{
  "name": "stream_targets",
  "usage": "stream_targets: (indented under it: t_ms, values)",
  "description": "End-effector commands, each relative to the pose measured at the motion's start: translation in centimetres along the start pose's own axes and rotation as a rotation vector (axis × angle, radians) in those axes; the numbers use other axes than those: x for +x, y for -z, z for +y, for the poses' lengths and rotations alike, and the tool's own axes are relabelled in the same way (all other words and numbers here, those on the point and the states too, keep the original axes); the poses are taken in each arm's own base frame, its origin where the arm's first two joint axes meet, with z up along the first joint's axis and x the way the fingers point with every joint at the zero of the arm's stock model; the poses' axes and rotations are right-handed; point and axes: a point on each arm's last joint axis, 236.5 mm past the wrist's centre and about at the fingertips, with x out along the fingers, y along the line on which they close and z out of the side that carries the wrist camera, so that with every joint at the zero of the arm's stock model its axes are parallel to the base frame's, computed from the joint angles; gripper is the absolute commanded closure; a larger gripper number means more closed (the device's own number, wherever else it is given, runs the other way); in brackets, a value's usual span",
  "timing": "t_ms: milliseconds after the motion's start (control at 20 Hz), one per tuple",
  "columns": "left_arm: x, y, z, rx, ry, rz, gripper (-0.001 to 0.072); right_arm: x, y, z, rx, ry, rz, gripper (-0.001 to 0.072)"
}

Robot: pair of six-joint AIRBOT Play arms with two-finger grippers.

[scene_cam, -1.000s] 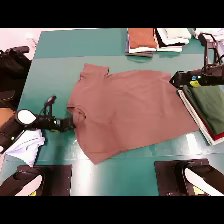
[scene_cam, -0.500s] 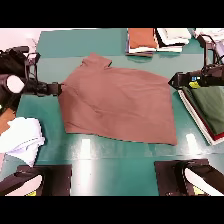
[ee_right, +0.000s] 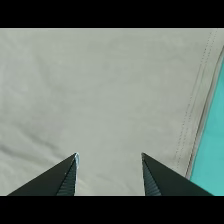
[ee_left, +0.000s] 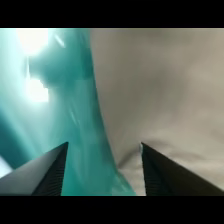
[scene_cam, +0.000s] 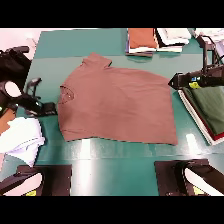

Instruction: Fold the shirts.

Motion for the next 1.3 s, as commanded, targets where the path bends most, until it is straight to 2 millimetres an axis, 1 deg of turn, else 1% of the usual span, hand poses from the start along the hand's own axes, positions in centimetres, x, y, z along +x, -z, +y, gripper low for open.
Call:
stream_targets:
  t_ms: [0,100,150,300,400,450,500,600,650,700,750,800,850,900,950,1000,1050,1100,1150,1200,1250]
  values:
    - [3.4,4.9,-1.4,-0.060,0.104,0.131,0.0170,-0.1,-0.1,0.0,-0.004,0.000,-0.003,0.0271]
    - [4.3,6.4,-1.6,-0.072,0.118,0.168,0.0170,-0.1,-0.1,0.0,-0.003,0.000,-0.003,0.0271]
    - [4.6,6.7,-1.7,-0.080,0.127,0.175,0.0171,-0.1,-0.1,0.0,-0.004,0.000,-0.003,0.0271]
    - [5.2,6.8,-3.6,-0.108,0.206,0.160,0.0171,-0.1,-0.1,0.0,-0.003,0.000,-0.003,0.0270]
    - [5.6,7.5,-4.8,-0.056,0.214,0.171,0.0172,-0.1,-0.1,0.0,-0.003,0.000,-0.003,0.0271]
    - [5.7,7.6,-5.5,-0.028,0.215,0.171,0.0220,-0.1,0.0,0.0,-0.003,0.000,-0.002,0.0270]
    - [5.6,7.5,-6.0,-0.004,0.215,0.168,0.0431,-0.1,0.0,0.0,-0.004,0.000,0.000,0.0270]
    - [4.6,6.2,-6.5,0.022,0.216,0.124,0.0651,-0.1,0.8,-0.7,-0.005,0.015,0.035,0.0271]
    - [3.6,5.2,-6.5,0.039,0.210,0.074,0.0684,-0.3,2.0,-1.5,-0.011,0.026,0.086,0.0271]
    - [2.2,4.2,-6.7,0.054,0.206,0.015,0.0684,-0.5,3.3,-2.4,-0.008,0.037,0.142,0.0270]
    - [0.8,3.4,-6.9,0.070,0.205,-0.039,0.0683,-0.5,5.2,-3.7,0.012,0.050,0.211,0.0270]
    - [-0.8,2.8,-7.2,0.086,0.211,-0.092,0.0684,-0.4,7.2,-5.1,0.046,0.062,0.274,0.0270]
    - [-1.9,2.6,-7.5,0.097,0.218,-0.131,0.0684,-0.1,9.6,-6.7,0.094,0.075,0.332,0.0270]
    - [-2.9,2.5,-7.6,0.108,0.222,-0.163,0.0683,0.3,12.5,-8.2,0.159,0.088,0.389,0.0266]
    - [-3.6,2.4,-7.8,0.114,0.225,-0.186,0.0683,0.8,15.4,-9.6,0.239,0.099,0.442,0.0220]
    - [-3.8,2.5,-7.8,0.116,0.227,-0.190,0.0684,1.3,18.3,-10.5,0.314,0.104,0.491,0.0131]
    - [-3.8,2.7,-7.8,0.117,0.227,-0.182,0.0683,1.8,21.2,-11.0,0.385,0.092,0.546,0.0110]
    - [-3.7,2.8,-7.8,0.117,0.227,-0.178,0.0683,2.3,23.6,-11.0,0.441,0.074,0.595,0.0111]
    - [-3.8,2.7,-7.8,0.117,0.227,-0.181,0.0684,2.8,25.6,-10.6,0.483,0.036,0.641,0.0113]
    - [-3.8,2.6,-7.8,0.116,0.227,-0.186,0.0684,3.4,26.9,-9.8,0.522,-0.005,0.674,0.0114]
    - [-3.8,2.6,-7.8,0.116,0.227,-0.187,0.0683,4.1,27.6,-8.8,0.552,-0.056,0.697,0.0115]
